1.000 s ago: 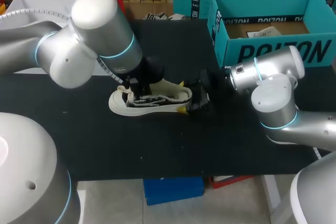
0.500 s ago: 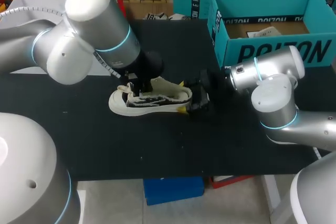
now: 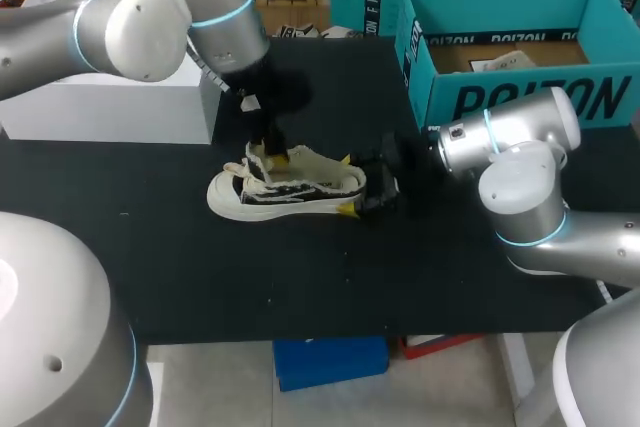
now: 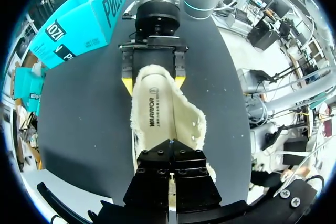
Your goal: Take the shoe out of the shoebox, open the shoe tongue, remove and reinsert the insole, then place the shoe into the shoebox
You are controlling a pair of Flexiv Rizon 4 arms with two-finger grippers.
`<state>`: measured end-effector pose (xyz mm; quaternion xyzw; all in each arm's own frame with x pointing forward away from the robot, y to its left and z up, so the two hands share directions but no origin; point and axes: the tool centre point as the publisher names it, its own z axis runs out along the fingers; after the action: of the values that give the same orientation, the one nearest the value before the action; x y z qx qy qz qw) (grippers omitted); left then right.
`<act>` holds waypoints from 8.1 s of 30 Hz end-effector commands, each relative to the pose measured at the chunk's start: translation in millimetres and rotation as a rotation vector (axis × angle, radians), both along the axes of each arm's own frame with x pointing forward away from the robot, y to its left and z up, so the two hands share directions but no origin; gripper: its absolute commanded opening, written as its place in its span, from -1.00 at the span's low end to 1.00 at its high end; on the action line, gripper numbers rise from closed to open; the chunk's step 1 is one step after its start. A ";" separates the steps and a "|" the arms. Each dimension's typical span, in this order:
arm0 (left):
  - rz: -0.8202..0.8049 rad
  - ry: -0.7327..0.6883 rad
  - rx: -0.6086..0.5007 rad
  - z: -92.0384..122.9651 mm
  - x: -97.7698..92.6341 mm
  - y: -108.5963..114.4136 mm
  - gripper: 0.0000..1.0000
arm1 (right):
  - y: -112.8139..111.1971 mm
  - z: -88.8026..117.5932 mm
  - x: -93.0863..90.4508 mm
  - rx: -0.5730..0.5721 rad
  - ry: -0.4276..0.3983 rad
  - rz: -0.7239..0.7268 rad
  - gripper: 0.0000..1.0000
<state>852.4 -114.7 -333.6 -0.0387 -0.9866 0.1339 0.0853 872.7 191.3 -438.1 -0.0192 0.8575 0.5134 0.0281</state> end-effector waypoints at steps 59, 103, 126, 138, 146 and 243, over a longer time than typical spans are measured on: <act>0.029 0.215 0.147 -32.8 -16.1 -17.1 -1.00 | -1.0 -2.0 2.0 -0.001 0.002 0.000 -1.00; 0.126 0.192 0.260 -90.4 -38.2 -16.2 -1.00 | -1.0 -2.0 2.0 -0.001 0.002 0.000 -1.00; 0.183 0.194 0.251 -104.2 -21.3 -10.7 -1.00 | -1.0 -2.0 2.0 -0.001 0.002 0.000 -1.00; 0.175 0.180 0.244 -103.2 -20.6 -10.6 -0.65 | -1.0 -2.0 2.0 -0.001 0.002 0.000 -1.00; 0.180 0.163 0.243 -103.4 -20.5 -9.7 -0.62 | -1.0 -2.0 2.0 -0.001 0.002 0.000 -1.00; 0.285 -0.507 0.407 -162.8 51.0 68.5 -1.00 | -1.0 -2.0 2.0 -0.001 0.002 0.000 -1.00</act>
<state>866.8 -85.2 -418.8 0.0893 -0.9742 -0.0891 -0.1870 874.4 197.8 -438.4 -0.0190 0.8573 0.5136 0.0283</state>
